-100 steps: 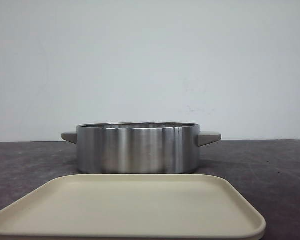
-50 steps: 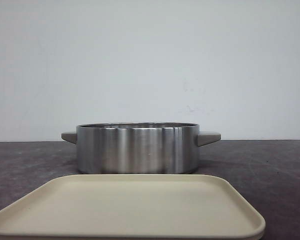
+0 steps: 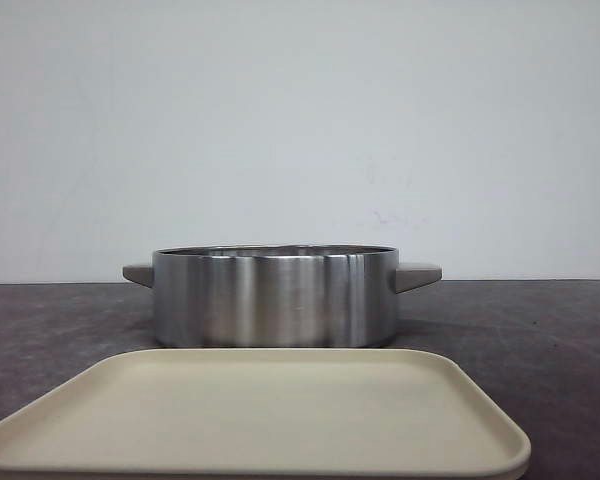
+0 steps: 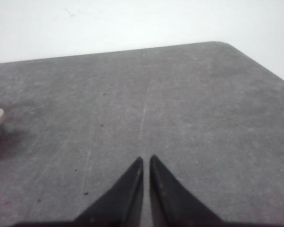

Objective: Steam buns

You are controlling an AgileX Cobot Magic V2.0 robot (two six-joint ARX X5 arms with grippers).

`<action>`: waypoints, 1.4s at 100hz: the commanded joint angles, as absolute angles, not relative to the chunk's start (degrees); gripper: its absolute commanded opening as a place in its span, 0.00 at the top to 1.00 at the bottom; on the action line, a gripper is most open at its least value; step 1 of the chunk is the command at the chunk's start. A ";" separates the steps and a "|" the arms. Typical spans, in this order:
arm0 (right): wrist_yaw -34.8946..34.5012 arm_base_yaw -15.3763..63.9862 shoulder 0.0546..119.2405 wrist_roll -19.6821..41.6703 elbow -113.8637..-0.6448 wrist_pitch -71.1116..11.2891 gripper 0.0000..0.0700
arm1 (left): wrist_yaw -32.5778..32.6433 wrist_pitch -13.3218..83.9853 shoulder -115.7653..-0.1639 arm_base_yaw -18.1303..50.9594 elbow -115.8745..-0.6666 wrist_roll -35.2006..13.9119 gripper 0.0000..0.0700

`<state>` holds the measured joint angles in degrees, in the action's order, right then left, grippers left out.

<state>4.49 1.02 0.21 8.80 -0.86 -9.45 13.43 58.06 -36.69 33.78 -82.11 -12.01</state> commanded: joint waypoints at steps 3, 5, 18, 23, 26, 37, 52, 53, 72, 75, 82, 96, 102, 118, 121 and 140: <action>4.51 0.97 0.21 8.32 -0.69 -9.02 0.98 | 13.52 57.54 -36.99 34.15 -83.09 -12.27 0.98; 4.51 0.97 0.21 8.32 -0.69 -9.02 0.98 | 13.52 57.54 -36.99 34.15 -83.09 -12.27 0.98; 4.51 0.97 0.21 8.32 -0.69 -9.02 0.98 | 13.72 57.23 -36.97 33.17 -83.09 -10.57 0.98; 4.51 0.97 0.21 8.32 -0.69 -9.02 0.98 | 13.67 57.17 -36.97 32.53 -83.02 -11.07 0.98; 4.51 0.97 0.21 8.32 -0.69 -9.02 0.98 | 13.65 57.25 -36.95 32.23 -82.81 -11.16 0.98; 4.51 0.97 0.21 8.32 -0.69 -9.02 0.98 | 12.95 57.17 -36.10 30.89 -78.52 -8.91 0.98; 4.51 0.97 0.21 8.32 -0.69 -9.02 0.98 | 12.95 47.18 -31.18 26.52 -62.78 -5.13 0.98; 4.49 0.97 0.21 8.32 -0.69 -9.02 0.98 | 12.95 46.22 -30.76 26.20 -61.54 -5.13 0.98; 4.51 0.97 0.21 8.32 -0.69 -9.02 0.98 | 6.90 22.87 -20.27 18.02 -36.69 -7.88 0.98; 4.51 0.97 0.21 8.32 -0.69 -9.02 0.98 | 4.62 19.84 -18.52 16.62 -33.36 -8.54 0.98; 4.51 0.97 0.21 8.32 -0.69 -9.02 0.98 | 1.37 15.00 -14.52 13.76 -26.81 -10.00 0.98; 4.51 0.97 0.21 8.32 -0.69 -9.02 0.98 | 1.28 10.39 -8.05 10.02 -17.39 -10.50 0.98; 4.51 0.97 0.21 8.32 -0.69 -9.02 0.98 | 1.30 10.48 -5.93 8.80 -14.50 -9.74 0.98; 4.51 0.97 0.21 8.32 -0.69 -9.02 0.98 | 1.89 10.17 -1.54 5.41 -7.79 -7.77 0.98; 4.51 0.97 0.21 8.32 -0.69 -9.02 0.98 | 1.89 10.11 -0.93 4.75 -6.83 -7.27 0.98; 4.51 0.97 0.21 8.32 -0.69 -9.02 0.98 | 1.89 7.33 -0.19 1.23 -1.98 -6.92 0.98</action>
<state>4.49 1.02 0.21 8.80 -0.86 -9.41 1.63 8.43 -0.25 1.85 -2.72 -7.92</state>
